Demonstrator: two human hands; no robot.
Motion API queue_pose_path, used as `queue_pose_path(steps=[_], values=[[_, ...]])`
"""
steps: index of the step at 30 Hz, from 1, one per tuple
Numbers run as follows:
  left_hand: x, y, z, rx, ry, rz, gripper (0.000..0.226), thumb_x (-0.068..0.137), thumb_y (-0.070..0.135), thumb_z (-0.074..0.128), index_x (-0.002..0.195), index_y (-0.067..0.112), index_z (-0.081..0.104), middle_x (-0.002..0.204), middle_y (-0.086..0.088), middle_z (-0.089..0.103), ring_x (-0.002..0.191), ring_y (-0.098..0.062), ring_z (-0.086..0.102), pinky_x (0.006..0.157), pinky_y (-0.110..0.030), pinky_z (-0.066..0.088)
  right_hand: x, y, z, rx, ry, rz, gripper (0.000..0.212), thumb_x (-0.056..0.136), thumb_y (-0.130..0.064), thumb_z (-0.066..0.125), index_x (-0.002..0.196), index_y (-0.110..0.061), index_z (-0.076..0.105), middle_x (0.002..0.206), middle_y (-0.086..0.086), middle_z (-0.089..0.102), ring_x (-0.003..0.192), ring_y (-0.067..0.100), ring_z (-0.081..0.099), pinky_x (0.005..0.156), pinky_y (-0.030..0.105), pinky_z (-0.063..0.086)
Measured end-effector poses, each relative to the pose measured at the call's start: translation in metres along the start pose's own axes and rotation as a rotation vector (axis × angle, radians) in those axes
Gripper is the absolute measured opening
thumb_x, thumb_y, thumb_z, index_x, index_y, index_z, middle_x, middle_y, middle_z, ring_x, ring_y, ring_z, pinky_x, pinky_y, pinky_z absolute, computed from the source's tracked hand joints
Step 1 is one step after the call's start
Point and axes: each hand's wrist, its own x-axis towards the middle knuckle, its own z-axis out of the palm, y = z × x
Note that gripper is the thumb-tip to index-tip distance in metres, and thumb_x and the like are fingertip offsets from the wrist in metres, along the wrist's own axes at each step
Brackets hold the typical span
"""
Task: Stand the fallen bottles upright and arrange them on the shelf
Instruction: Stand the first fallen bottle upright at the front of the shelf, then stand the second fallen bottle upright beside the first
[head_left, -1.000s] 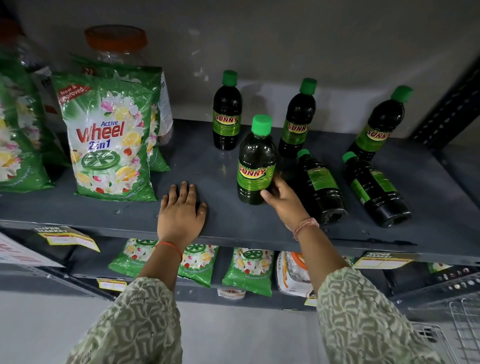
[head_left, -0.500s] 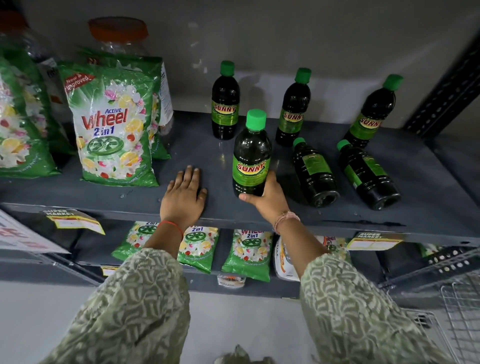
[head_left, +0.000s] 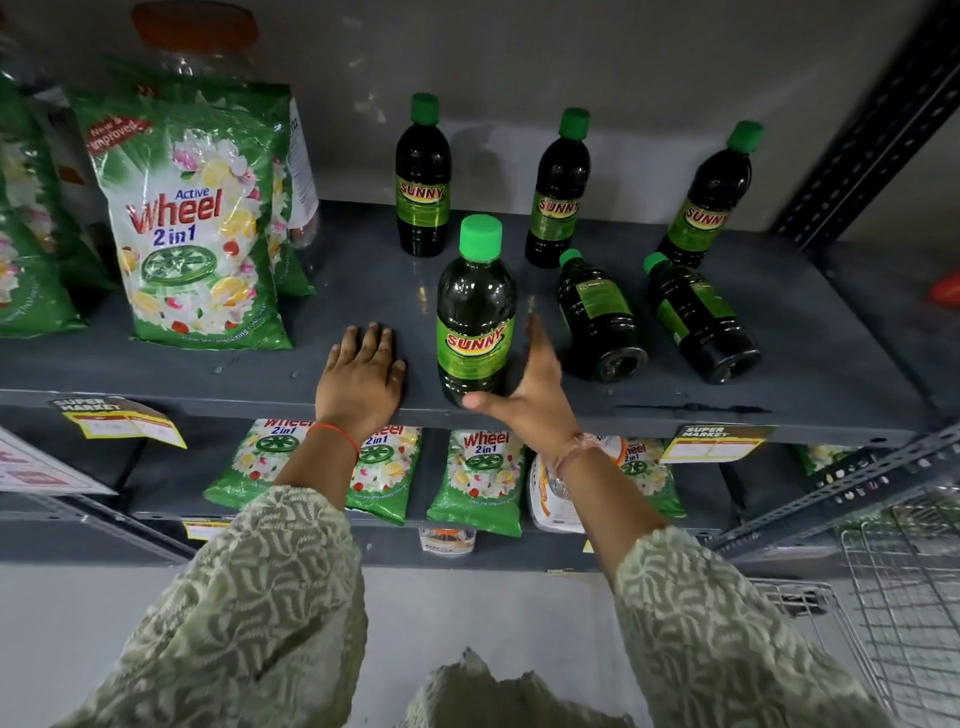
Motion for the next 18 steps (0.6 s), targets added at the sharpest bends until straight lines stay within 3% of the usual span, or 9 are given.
queue_pose_path(steps=[2, 4, 5, 7, 9, 11, 13, 16, 18], values=[[0.000, 0.004, 0.002, 0.012, -0.002, -0.002, 0.052, 0.097, 0.031, 0.027, 0.145, 0.011, 0.018, 0.158, -0.006, 0.015, 0.146, -0.029, 0.006, 0.121, -0.041, 0.008, -0.002, -0.008, -0.021, -0.058, 0.226, -0.070, 0.104, 0.064, -0.050, 0.070, 0.144, -0.013, 0.014, 0.151, 0.013, 0.018, 0.139, 0.026, 0.014, 0.112, 0.037, 0.015], [0.001, 0.007, 0.002, 0.014, -0.008, -0.018, 0.053, 0.097, 0.031, 0.027, 0.145, 0.012, 0.018, 0.158, -0.005, 0.015, 0.146, -0.029, 0.006, 0.120, -0.042, 0.008, 0.015, -0.013, -0.050, -0.364, 0.539, -0.118, 0.086, 0.073, -0.052, 0.063, 0.137, -0.004, 0.030, 0.143, 0.022, 0.031, 0.132, 0.036, 0.027, 0.108, 0.039, 0.023], [0.001, 0.009, 0.002, 0.016, -0.013, -0.025, 0.053, 0.097, 0.032, 0.026, 0.146, 0.012, 0.018, 0.158, -0.006, 0.016, 0.146, -0.029, 0.007, 0.120, -0.043, 0.008, 0.031, -0.012, -0.065, -0.538, 0.589, -0.050, 0.083, 0.075, -0.055, 0.061, 0.132, -0.001, 0.035, 0.138, 0.023, 0.037, 0.126, 0.039, 0.033, 0.105, 0.041, 0.027], [0.003, 0.013, 0.002, 0.025, -0.011, -0.035, 0.053, 0.097, 0.032, 0.026, 0.146, 0.013, 0.018, 0.158, -0.007, 0.016, 0.146, -0.029, 0.008, 0.120, -0.045, 0.009, 0.064, -0.009, -0.090, -0.682, 0.424, 0.242, 0.089, 0.070, -0.062, 0.062, 0.127, 0.001, 0.037, 0.132, 0.022, 0.046, 0.121, 0.039, 0.042, 0.098, 0.040, 0.036], [0.004, 0.015, 0.004, 0.033, 0.000, -0.044, 0.052, 0.097, 0.032, 0.026, 0.145, 0.013, 0.019, 0.157, -0.007, 0.017, 0.145, -0.030, 0.009, 0.119, -0.046, 0.009, 0.084, -0.002, -0.100, -0.547, 0.168, 0.492, 0.084, 0.066, -0.060, 0.067, 0.124, -0.004, 0.045, 0.127, 0.016, 0.056, 0.115, 0.034, 0.053, 0.089, 0.034, 0.043], [0.003, 0.015, 0.006, 0.041, 0.014, -0.052, 0.052, 0.097, 0.032, 0.027, 0.145, 0.014, 0.020, 0.157, -0.007, 0.018, 0.145, -0.030, 0.010, 0.119, -0.046, 0.010, 0.089, 0.008, -0.097, -0.448, 0.130, 0.509, 0.072, 0.061, -0.060, 0.070, 0.112, -0.009, 0.060, 0.118, 0.012, 0.065, 0.107, 0.030, 0.060, 0.079, 0.029, 0.044], [0.002, 0.014, 0.007, 0.051, 0.026, -0.058, 0.052, 0.097, 0.033, 0.026, 0.145, 0.015, 0.021, 0.157, -0.007, 0.018, 0.145, -0.029, 0.011, 0.119, -0.046, 0.011, 0.087, 0.013, -0.085, -0.360, 0.285, 0.439, 0.072, 0.059, -0.060, 0.072, 0.103, -0.005, 0.062, 0.110, 0.016, 0.067, 0.103, 0.034, 0.061, 0.077, 0.031, 0.047], [0.002, 0.015, 0.007, 0.056, 0.042, -0.064, 0.051, 0.097, 0.033, 0.025, 0.145, 0.016, 0.021, 0.157, -0.005, 0.019, 0.145, -0.028, 0.012, 0.119, -0.044, 0.011, 0.078, 0.016, -0.065, -0.106, 0.566, 0.177, 0.075, 0.061, -0.049, 0.077, 0.104, 0.006, 0.050, 0.106, 0.026, 0.060, 0.104, 0.041, 0.054, 0.086, 0.045, 0.047], [0.001, 0.016, 0.007, 0.057, 0.051, -0.067, 0.050, 0.097, 0.032, 0.025, 0.145, 0.017, 0.021, 0.157, -0.004, 0.019, 0.146, -0.027, 0.012, 0.119, -0.043, 0.011, 0.069, 0.020, -0.054, -0.009, 0.587, 0.045, 0.080, 0.062, -0.044, 0.079, 0.114, 0.006, 0.044, 0.112, 0.025, 0.054, 0.109, 0.038, 0.048, 0.091, 0.044, 0.044]])
